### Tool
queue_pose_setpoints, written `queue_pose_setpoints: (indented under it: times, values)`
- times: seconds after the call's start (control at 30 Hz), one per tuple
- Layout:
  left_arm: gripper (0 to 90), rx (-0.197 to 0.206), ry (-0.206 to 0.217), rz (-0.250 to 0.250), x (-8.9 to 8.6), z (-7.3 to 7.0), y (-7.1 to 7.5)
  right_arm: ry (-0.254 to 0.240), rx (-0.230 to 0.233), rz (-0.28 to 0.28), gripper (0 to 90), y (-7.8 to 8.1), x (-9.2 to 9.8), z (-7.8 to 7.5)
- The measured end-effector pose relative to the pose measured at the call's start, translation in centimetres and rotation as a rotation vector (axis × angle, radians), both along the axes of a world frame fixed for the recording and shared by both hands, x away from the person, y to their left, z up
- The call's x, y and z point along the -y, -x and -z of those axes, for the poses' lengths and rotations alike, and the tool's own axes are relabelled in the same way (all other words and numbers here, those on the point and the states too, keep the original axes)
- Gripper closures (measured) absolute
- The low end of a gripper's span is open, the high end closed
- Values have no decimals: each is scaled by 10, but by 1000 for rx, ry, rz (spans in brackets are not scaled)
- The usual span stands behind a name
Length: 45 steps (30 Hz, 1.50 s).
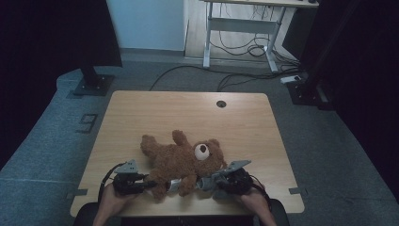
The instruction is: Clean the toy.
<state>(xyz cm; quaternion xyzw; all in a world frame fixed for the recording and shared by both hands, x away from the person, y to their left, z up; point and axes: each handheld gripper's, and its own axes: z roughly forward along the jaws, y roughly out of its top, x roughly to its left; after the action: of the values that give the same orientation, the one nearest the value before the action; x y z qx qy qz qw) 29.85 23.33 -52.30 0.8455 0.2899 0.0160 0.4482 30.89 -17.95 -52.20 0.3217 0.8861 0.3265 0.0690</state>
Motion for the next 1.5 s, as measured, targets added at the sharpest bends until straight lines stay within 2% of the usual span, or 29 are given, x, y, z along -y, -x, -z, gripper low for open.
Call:
queue_pose_setpoints:
  times: [0.27,0.53,0.63,0.83,0.97,1.1,1.3,1.5]
  values:
    - [677,-1,-1,5,-1,1,0,14,9,119,674,-12,34,1]
    - [677,2,-11,5,-6,0,0,25,33,205,676,-19,57,-4]
    - [675,5,-14,-2,-9,0,0,26,62,225,677,-20,63,-13]
    - [668,13,-20,-2,-9,0,0,-4,146,235,682,-20,68,-46]
    - [664,21,-28,0,-9,-1,1,-33,206,218,683,-25,62,-74]
    - [664,26,-32,-1,-10,-1,1,-71,227,185,683,-34,49,-91]
    - [664,31,-37,-4,-11,-1,1,-110,231,127,683,-52,21,-105]
    - [658,36,-38,-2,-11,-1,1,-143,206,72,683,-79,-11,-116]
